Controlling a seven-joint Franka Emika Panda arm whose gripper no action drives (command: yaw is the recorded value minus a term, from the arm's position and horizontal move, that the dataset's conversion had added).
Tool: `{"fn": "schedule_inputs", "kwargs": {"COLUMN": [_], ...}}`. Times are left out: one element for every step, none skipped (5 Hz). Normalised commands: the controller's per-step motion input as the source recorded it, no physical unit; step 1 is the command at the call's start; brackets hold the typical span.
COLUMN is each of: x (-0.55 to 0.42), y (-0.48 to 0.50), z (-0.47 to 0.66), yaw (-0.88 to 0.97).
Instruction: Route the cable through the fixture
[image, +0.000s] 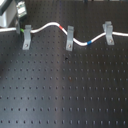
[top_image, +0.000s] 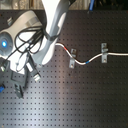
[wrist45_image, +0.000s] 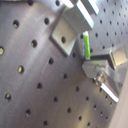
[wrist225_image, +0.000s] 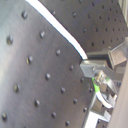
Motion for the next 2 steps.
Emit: {"fn": "schedule_inputs", "kwargs": {"x": [-0.009, -0.215], "y": [-0.04, 0.021], "z": [0.01, -0.03], "yaw": [0.0, 0.17]}}
